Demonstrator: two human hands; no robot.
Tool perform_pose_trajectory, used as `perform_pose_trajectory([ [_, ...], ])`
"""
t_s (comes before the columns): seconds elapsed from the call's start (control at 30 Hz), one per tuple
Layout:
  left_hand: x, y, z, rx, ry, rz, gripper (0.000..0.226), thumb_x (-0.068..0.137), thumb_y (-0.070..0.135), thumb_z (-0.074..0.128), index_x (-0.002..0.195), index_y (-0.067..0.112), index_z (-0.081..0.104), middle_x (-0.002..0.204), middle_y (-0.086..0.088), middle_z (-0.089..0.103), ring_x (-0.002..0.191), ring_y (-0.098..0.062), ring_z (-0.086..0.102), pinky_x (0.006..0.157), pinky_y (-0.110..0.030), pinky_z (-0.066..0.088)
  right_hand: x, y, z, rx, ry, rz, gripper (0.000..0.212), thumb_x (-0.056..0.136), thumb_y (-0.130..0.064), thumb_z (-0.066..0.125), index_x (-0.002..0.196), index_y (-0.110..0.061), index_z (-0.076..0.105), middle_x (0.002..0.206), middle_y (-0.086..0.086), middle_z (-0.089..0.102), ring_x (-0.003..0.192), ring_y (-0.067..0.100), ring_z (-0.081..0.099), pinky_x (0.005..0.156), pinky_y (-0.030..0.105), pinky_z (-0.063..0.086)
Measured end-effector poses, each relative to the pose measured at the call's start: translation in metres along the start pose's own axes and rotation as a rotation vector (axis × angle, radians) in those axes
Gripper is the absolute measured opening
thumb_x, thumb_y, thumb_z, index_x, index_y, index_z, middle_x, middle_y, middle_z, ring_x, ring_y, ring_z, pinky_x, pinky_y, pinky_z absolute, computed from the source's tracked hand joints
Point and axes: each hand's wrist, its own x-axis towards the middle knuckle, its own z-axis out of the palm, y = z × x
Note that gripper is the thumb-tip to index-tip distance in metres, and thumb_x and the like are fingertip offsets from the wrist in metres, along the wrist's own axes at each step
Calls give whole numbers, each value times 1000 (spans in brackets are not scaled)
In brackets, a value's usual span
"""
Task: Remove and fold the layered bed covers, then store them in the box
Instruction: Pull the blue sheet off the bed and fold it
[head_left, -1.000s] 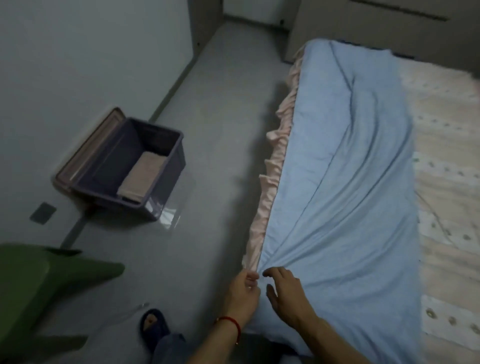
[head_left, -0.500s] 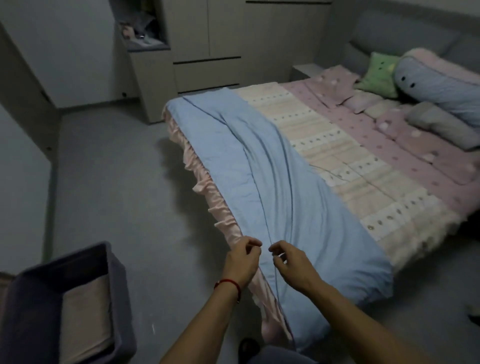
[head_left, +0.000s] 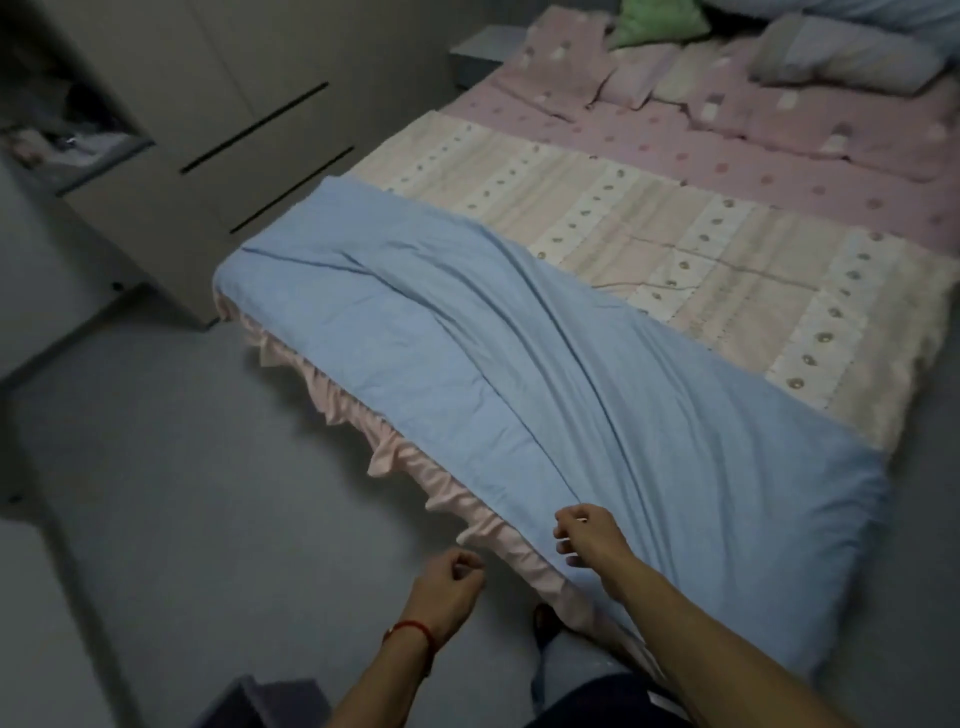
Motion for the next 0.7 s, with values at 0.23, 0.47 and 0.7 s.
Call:
perform_pose_trajectory([
  [0.23,129,105,-35,63,-422,28,23,93,15,62,113,24,69,120,-2,67,109,-12,58,86,-35,51,39,-63,-10,201,193,38,14,98,-15,57,93,-7,67,87,11,68,74,20,61,68,35,53],
  [0.47,264,135,-46,197,-744,-93,30,92,28,63,121,31,65,137,4,56,131,-18,44,103,-46,48,49,-39,45,302,241,121,23,101,-27,58,123,-21,63,117,1,65,107,14,61,78,22,51],
  [0.7,335,157,-44,154,-749,-231,45,78,29,69,121,20,60,130,-3,58,119,-25,52,100,-47,47,65,-35,129,562,438,226,33,99,-21,64,131,-15,63,130,2,63,112,12,60,90,17,51],
])
